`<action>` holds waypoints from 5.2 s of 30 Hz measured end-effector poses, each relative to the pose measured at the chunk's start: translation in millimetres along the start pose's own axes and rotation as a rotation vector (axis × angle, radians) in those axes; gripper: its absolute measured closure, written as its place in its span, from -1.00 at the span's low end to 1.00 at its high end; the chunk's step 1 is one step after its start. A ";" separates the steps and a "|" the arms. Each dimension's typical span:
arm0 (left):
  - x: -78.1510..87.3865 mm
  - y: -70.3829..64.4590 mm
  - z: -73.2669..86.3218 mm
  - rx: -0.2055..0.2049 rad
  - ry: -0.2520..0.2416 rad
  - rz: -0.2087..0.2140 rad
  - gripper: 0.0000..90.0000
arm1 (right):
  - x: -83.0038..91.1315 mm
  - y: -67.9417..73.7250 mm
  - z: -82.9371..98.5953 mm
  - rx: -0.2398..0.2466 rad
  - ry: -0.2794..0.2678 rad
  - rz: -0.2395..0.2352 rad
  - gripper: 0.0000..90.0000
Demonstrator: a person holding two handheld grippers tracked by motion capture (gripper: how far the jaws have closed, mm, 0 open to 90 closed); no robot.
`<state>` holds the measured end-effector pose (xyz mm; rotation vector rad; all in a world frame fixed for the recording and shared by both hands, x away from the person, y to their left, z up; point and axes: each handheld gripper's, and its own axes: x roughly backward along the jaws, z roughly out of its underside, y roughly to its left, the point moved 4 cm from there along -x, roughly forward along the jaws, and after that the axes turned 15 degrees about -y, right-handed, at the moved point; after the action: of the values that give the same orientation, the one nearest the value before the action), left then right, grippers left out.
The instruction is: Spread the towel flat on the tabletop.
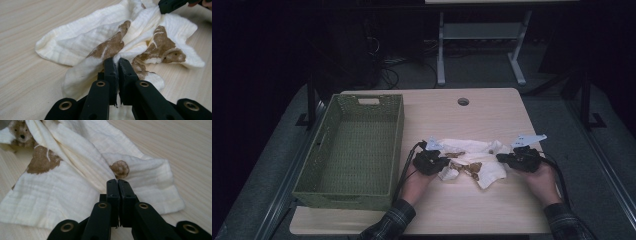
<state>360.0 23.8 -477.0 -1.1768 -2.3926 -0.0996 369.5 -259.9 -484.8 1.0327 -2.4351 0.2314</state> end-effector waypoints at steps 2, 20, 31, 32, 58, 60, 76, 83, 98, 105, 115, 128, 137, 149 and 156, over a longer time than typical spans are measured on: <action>-1.0 1.4 1.6 -0.004 0.011 -0.003 0.90 | 2.4 2.7 -3.9 -0.012 -0.022 -0.005 0.76; -15.5 4.7 14.9 0.004 0.073 0.005 0.90 | 6.0 73.2 -9.8 -0.028 -0.044 -0.239 0.52; -16.0 4.3 14.9 0.004 0.065 0.005 0.90 | -10.5 98.7 6.6 0.039 0.071 -0.248 0.84; -16.2 4.0 14.8 0.004 0.063 0.004 0.90 | -9.8 97.8 6.3 0.046 0.072 -0.237 0.91; -14.9 6.0 14.8 -0.011 0.080 0.015 0.90 | 43.7 -17.2 12.7 -0.081 -0.026 0.036 0.99; -14.0 7.1 13.9 -0.029 0.091 0.004 0.91 | 48.7 -20.4 11.4 -0.088 -0.044 0.041 0.99; 16.0 -20.5 -2.6 -0.043 0.057 0.032 0.48 | 43.2 -19.9 15.2 -0.095 -0.024 0.010 0.98; 8.6 -32.7 14.4 -0.067 0.128 0.064 0.48 | 44.2 -19.9 14.8 -0.097 -0.033 0.005 0.98; 34.6 -27.7 -5.9 -0.037 0.030 0.015 1.00 | 62.1 -14.0 13.6 -0.077 -0.051 0.002 0.97; 48.9 -39.3 1.8 -0.016 0.030 0.014 1.00 | 81.0 -3.0 21.4 -0.066 -0.061 -0.034 0.97; 56.3 -45.8 13.8 0.001 0.065 0.003 1.00 | 95.7 22.6 41.2 -0.053 -0.029 -0.162 0.86; 44.4 -39.8 23.8 -0.001 0.113 -0.007 0.99 | 71.5 29.4 53.6 -0.025 0.076 -0.176 0.93; 41.0 -42.7 36.2 -0.005 0.186 0.015 0.99 | 74.0 36.6 56.2 -0.009 0.097 -0.207 0.96; 63.8 -65.7 53.3 -0.005 0.239 0.066 0.99 | 93.4 49.2 68.1 -0.014 0.104 -0.276 0.96; 61.9 -65.4 46.7 -0.006 0.196 0.071 0.70 | 91.1 47.5 62.2 0.004 0.079 -0.252 0.87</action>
<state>260.0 40.1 -482.2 -1.1957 -2.1800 -0.1904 258.4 -304.8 -492.5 1.2930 -2.2087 0.1887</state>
